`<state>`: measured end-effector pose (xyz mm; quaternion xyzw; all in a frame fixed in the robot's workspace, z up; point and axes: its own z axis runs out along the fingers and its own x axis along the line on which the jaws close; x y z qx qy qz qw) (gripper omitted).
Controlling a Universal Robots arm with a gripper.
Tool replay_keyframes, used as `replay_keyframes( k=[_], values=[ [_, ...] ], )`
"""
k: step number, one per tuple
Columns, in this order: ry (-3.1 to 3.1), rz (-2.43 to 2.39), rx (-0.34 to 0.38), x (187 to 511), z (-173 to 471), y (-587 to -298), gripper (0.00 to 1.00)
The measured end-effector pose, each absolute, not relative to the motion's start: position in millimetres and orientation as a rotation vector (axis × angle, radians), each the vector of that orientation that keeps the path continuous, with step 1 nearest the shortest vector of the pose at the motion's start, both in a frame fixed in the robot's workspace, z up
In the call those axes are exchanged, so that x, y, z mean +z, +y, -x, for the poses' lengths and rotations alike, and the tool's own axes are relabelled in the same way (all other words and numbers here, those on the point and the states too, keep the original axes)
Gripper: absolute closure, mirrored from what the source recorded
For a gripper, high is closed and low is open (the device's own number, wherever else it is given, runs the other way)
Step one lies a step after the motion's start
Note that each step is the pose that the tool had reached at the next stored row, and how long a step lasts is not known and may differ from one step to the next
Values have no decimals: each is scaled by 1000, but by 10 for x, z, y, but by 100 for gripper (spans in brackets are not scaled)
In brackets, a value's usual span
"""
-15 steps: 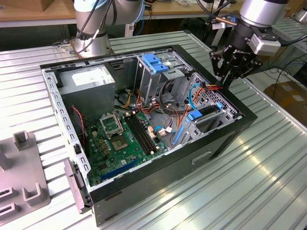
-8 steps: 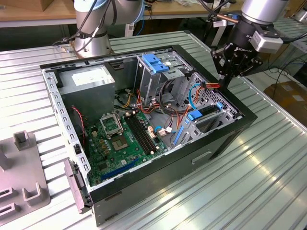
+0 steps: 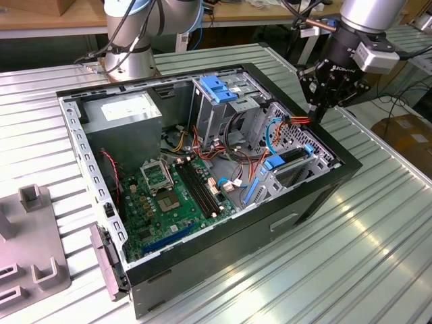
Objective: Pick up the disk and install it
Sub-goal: 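Insert the first disk wire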
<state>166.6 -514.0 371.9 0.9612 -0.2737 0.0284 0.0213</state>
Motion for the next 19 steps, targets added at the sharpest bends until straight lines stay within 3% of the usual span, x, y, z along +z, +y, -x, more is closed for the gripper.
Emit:
replay_keyframes(
  k=[2,19],
  values=[
    [-848,-2979,89,3719,-1666,-5140,75],
    [-849,-2956,98,3674,-1735,-5143,75]
  ],
)
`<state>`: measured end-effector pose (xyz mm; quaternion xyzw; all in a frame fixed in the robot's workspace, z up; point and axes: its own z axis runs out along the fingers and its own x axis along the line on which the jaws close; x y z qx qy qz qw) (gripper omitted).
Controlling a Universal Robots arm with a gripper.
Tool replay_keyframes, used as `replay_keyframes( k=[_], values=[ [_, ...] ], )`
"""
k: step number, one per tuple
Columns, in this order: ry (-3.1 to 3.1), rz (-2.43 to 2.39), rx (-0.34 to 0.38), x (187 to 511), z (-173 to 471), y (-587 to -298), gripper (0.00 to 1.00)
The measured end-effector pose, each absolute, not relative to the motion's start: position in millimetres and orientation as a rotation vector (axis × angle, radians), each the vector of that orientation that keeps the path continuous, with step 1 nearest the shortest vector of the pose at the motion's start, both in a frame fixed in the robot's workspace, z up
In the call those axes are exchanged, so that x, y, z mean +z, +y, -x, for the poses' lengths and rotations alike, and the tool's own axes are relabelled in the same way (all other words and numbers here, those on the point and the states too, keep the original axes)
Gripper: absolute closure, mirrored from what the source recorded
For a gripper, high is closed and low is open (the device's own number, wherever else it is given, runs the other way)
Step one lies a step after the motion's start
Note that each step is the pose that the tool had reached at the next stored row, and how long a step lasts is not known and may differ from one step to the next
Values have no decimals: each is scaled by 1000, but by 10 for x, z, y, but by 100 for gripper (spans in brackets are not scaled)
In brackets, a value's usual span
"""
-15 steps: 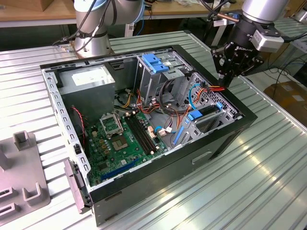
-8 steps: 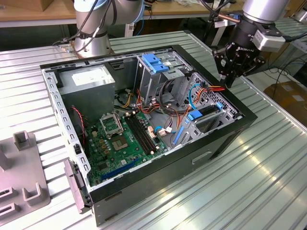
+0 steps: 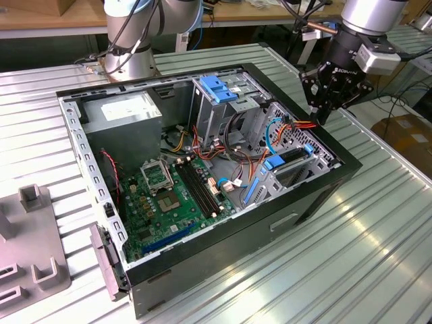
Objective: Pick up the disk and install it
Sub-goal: 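Insert the first disk wire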
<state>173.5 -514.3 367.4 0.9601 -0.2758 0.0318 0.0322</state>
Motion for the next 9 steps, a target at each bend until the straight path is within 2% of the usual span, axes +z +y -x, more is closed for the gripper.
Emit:
replay_keyframes(
  k=[9],
  values=[
    [-850,-2956,103,3665,-1717,-5163,75]
  ],
)
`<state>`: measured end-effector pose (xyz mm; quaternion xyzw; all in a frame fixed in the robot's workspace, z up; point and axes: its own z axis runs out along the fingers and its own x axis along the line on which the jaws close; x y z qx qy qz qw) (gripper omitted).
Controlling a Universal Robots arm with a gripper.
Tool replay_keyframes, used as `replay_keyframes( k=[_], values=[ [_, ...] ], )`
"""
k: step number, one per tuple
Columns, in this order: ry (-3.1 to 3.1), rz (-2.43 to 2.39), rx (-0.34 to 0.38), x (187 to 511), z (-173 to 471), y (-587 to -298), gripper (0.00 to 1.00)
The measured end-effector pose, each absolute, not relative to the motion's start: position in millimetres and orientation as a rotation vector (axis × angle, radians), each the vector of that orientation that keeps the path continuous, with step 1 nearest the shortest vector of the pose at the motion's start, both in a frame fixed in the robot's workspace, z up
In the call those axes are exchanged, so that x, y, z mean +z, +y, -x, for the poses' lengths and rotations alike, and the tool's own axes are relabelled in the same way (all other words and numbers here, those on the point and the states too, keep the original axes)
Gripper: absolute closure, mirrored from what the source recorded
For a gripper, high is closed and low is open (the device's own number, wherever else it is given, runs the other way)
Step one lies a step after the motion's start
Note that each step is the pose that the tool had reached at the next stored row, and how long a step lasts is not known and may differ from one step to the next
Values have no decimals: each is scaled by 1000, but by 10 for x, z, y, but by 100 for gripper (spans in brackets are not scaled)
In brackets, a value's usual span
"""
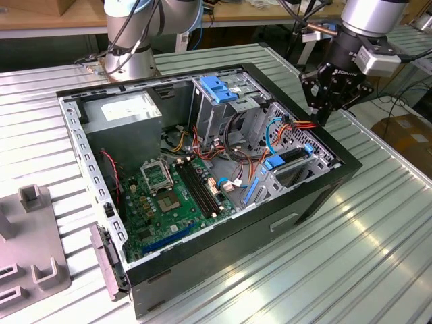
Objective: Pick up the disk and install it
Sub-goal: 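Insert the first disk wire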
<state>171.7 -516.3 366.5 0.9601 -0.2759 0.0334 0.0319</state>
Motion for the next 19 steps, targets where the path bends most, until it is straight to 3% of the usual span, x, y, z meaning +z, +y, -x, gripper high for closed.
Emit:
replay_keyframes(
  k=[7,8,19],
  values=[
    [-850,-2956,105,3654,-1714,-5174,76],
    [-850,-2957,105,3653,-1714,-5175,83],
    [-941,-2927,102,3721,-1713,-5176,84]
  ],
)
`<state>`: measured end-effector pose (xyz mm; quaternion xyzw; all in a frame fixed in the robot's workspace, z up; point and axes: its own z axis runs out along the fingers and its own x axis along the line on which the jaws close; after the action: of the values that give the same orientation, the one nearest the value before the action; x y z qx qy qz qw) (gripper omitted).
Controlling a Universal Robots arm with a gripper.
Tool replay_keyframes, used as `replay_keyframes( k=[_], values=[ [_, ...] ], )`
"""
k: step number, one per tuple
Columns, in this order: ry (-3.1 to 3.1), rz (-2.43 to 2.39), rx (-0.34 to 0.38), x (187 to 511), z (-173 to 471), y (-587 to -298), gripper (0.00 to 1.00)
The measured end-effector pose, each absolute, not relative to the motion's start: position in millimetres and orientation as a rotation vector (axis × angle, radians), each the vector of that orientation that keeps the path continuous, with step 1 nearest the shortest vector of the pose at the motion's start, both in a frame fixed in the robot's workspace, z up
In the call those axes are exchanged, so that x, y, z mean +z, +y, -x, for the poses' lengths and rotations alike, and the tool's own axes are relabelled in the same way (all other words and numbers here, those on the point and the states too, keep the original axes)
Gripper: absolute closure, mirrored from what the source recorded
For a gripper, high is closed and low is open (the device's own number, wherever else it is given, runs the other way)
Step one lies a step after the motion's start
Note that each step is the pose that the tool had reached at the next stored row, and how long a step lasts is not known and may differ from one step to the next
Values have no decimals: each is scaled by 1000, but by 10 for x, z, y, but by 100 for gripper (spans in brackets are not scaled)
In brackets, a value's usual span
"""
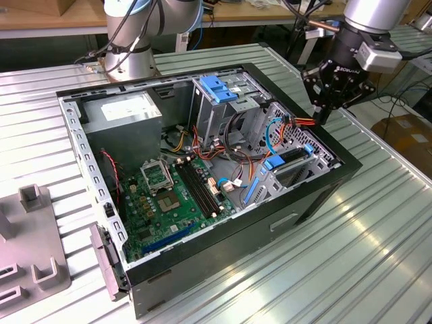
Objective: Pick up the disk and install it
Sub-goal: 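Insert the first disk wire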
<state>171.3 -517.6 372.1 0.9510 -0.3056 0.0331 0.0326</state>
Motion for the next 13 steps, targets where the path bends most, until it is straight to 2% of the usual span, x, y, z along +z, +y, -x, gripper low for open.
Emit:
replay_keyframes(
  k=[13],
  values=[
    [-1002,-2906,100,3720,-1470,-5176,84]
  ],
)
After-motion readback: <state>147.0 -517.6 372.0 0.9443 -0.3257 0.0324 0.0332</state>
